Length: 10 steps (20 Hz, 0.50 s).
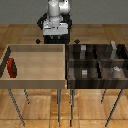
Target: Place the box of cereal into the appropriate compartment.
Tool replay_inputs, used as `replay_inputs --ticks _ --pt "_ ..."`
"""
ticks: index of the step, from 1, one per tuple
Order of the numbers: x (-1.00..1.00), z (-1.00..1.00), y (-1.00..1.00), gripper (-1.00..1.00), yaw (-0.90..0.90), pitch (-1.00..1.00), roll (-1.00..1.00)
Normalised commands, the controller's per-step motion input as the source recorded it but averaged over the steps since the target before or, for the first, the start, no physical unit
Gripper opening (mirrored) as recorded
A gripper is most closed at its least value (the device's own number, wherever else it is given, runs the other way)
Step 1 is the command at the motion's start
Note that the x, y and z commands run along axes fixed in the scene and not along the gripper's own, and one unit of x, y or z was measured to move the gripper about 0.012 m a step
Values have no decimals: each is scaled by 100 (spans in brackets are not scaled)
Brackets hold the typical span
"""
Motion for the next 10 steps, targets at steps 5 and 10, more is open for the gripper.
replay_inputs --ticks 5,10 --pt "0 0 0 100 0 0 0" --pt "0 0 -40 100 0 0 0"
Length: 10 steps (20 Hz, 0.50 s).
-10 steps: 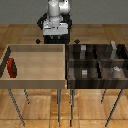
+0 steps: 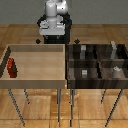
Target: Place the box of cereal into the appropriate compartment.
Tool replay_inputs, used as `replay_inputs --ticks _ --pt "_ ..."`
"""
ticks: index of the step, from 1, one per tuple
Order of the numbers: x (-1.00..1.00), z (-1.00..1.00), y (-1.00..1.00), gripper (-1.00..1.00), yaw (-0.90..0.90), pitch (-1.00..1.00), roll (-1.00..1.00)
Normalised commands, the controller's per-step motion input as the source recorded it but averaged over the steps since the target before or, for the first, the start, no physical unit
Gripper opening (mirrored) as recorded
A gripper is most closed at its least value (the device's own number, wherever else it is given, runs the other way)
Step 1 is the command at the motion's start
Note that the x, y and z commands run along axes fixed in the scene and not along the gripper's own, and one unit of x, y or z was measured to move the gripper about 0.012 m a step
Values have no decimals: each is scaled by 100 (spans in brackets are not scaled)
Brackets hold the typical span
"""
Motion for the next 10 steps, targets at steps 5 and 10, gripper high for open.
replay_inputs --ticks 5,10 --pt "0 0 -100 100 0 0 0" --pt "0 0 -100 100 0 0 0"
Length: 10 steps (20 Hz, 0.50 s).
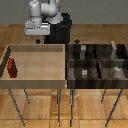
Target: Place the box of cereal into the appropriate compartment.
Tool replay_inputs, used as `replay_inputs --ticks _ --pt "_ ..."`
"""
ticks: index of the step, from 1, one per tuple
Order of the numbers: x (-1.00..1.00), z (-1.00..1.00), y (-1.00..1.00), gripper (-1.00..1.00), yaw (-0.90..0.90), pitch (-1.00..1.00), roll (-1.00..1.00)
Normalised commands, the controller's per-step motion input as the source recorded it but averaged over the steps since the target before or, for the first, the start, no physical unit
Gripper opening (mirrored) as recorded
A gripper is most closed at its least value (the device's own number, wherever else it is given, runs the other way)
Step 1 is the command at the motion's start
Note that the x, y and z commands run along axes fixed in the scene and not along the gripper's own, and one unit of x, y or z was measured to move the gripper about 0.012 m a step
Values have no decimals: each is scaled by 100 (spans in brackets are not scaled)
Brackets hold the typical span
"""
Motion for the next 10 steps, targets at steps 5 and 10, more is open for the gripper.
replay_inputs --ticks 5,10 --pt "0 0 -100 100 0 0 0" --pt "0 0 -100 100 0 0 0"
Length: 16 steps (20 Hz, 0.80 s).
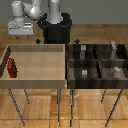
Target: Place the box of cereal into the appropriate compartment.
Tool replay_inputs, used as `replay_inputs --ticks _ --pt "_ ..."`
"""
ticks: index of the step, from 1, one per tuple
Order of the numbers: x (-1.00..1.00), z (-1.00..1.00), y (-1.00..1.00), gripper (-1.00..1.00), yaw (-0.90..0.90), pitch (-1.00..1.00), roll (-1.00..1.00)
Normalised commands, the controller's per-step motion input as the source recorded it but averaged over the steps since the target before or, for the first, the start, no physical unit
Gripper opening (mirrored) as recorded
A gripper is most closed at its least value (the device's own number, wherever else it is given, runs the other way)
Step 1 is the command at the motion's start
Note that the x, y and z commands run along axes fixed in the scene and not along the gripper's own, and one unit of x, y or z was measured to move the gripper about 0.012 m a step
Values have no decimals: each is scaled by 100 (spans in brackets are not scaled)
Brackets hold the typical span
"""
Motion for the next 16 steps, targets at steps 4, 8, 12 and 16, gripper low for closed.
replay_inputs --ticks 4,8,12,16 --pt "0 0 -100 100 0 0 0" --pt "50 0 -50 100 0 0 0" --pt "100 0 0 100 0 0 0" --pt "100 0 0 100 0 0 0"
